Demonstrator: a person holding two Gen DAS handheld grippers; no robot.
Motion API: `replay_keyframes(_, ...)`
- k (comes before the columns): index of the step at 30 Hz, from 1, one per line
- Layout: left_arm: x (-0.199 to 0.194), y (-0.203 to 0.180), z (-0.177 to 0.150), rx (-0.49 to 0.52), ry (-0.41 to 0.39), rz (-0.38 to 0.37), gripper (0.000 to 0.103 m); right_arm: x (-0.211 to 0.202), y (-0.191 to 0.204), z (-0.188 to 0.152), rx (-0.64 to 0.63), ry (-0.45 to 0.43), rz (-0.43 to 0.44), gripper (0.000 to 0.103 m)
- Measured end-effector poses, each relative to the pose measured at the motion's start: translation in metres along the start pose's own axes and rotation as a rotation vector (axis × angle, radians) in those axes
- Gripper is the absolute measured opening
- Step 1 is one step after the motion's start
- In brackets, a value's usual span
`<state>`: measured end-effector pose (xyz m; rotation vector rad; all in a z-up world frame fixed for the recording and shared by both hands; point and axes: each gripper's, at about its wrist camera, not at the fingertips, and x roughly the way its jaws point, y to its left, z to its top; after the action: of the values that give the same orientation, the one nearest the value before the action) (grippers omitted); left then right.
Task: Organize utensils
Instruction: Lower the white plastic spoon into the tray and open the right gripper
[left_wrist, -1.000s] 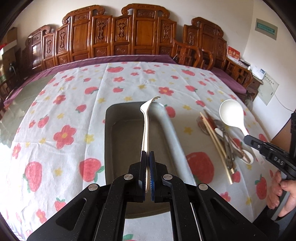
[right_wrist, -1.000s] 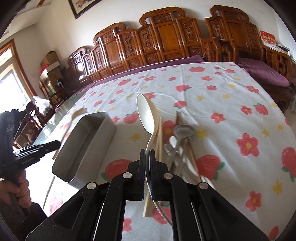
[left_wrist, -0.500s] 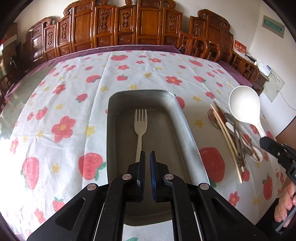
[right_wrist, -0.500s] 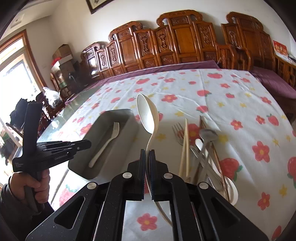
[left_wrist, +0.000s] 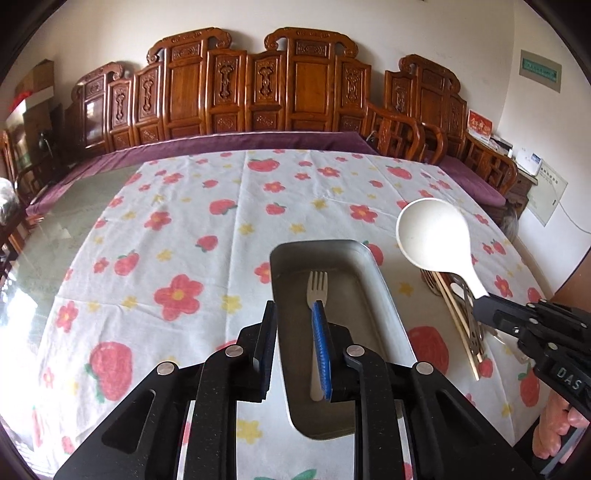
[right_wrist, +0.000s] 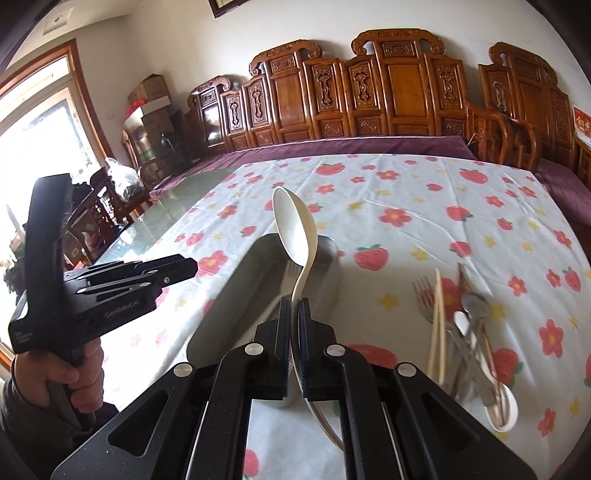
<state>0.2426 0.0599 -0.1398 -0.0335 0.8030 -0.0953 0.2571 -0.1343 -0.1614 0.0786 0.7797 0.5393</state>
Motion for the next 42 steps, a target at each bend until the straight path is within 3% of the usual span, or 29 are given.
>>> replay_keyframes(17, -0.015, 0.036, 0.005, -0.052, -0.03, 0.006, 0.018, 0.1, 0.021, 0.004, 0.132, 0.154, 0.029, 0.006)
replay_keyframes(25, -0.015, 0.037, 0.004, -0.053, -0.029, 0.01, 0.018, 0.119, 0.02, 0.0, 0.141, 0.185, 0.03, 0.009)
replay_keyframes(33, -0.011, 0.028, 0.003, -0.043, -0.026, -0.002, 0.018, 0.085, 0.014, 0.004, 0.071, 0.134, 0.031, 0.009)
replay_keyframes(40, -0.005, -0.003, 0.003, -0.002, -0.018, -0.044, 0.02, 0.019, -0.021, 0.001, -0.02, 0.064, -0.091, 0.009)
replay_keyframes(42, -0.003, -0.015, 0.003, 0.014, -0.017, -0.059, 0.024, 0.003, -0.038, -0.002, -0.029, 0.056, -0.133, 0.009)
